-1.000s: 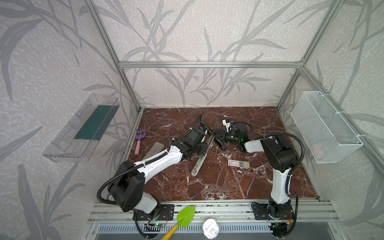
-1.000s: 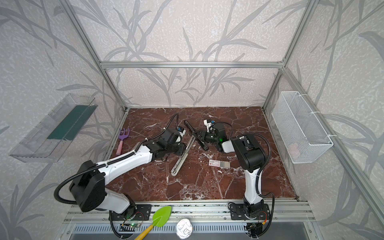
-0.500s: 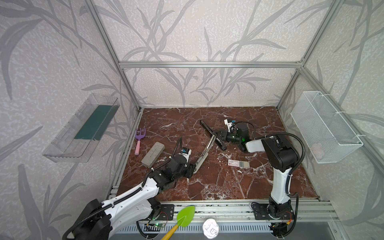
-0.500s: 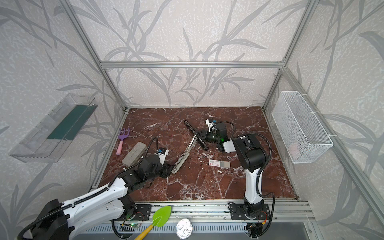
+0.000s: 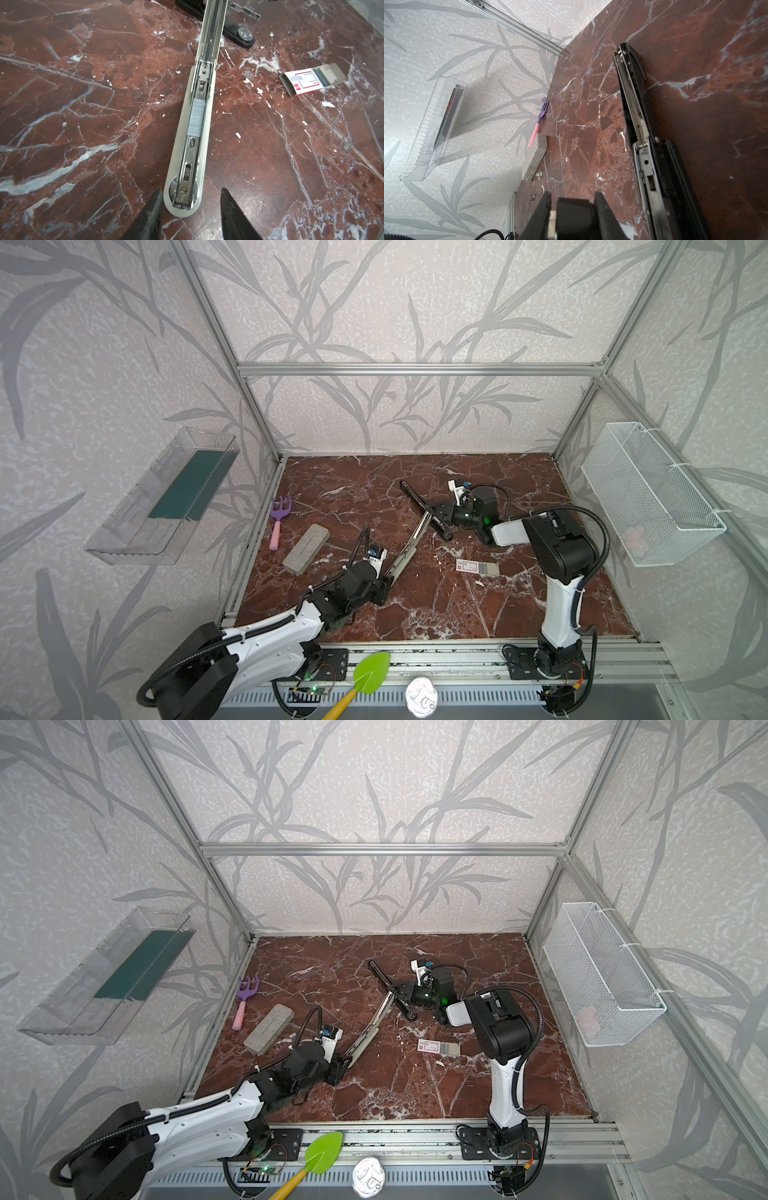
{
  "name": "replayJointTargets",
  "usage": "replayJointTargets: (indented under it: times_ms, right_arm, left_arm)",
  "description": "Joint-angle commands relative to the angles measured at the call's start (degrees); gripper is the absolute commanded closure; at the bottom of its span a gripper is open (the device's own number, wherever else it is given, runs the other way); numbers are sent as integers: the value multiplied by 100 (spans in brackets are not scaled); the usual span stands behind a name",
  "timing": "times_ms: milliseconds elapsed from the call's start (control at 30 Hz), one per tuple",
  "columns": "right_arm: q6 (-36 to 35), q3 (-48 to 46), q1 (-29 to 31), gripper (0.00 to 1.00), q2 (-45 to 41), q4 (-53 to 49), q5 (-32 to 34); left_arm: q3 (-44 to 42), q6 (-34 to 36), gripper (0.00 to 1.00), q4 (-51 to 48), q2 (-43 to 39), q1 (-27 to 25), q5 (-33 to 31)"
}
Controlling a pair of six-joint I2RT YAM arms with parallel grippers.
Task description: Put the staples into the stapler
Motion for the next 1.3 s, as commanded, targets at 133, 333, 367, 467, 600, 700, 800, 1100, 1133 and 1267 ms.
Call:
replayJointTargets:
  times_ms: [133, 333, 367, 467, 600, 700, 800, 1100, 1133, 1267]
  right_arm:
    - [29, 52, 1, 75, -214, 282, -37]
    - [37, 36, 1, 75, -200, 289, -37]
    - [38, 28, 1, 75, -201, 290, -31]
    - [38, 19, 0, 75, -210, 291, -37]
    - [12, 1, 1, 75, -223, 260, -37]
    - [-18, -8, 1, 75, -235, 234, -37]
    - [-128, -34, 9, 75, -307, 150, -20]
    - [-2253, -52, 494, 76, -1498, -1975, 945]
    - [-2508, -28, 605, 76, -1651, -2233, 1139]
    - [-3322, -6, 1081, 76, -2141, -2832, 1920]
  left_arm:
    - [-232, 100, 58, 487, 122, -79, -72]
    - [-300, 102, 66, 860, 373, -85, 27]
    - [-316, 101, 67, 927, 428, -89, 18]
    - [-317, 145, 73, 1055, 541, -94, 9]
    - [-285, 181, 81, 1117, 638, -92, 63]
    - [-301, 214, 86, 1137, 619, -96, 74]
    - [-299, 300, 93, 1070, 549, -99, 59]
    - [-309, 387, 100, 1039, 378, -107, 1]
    - [-308, 383, 100, 1055, 377, -109, -6]
    - [-307, 417, 100, 1076, 370, -108, -38]
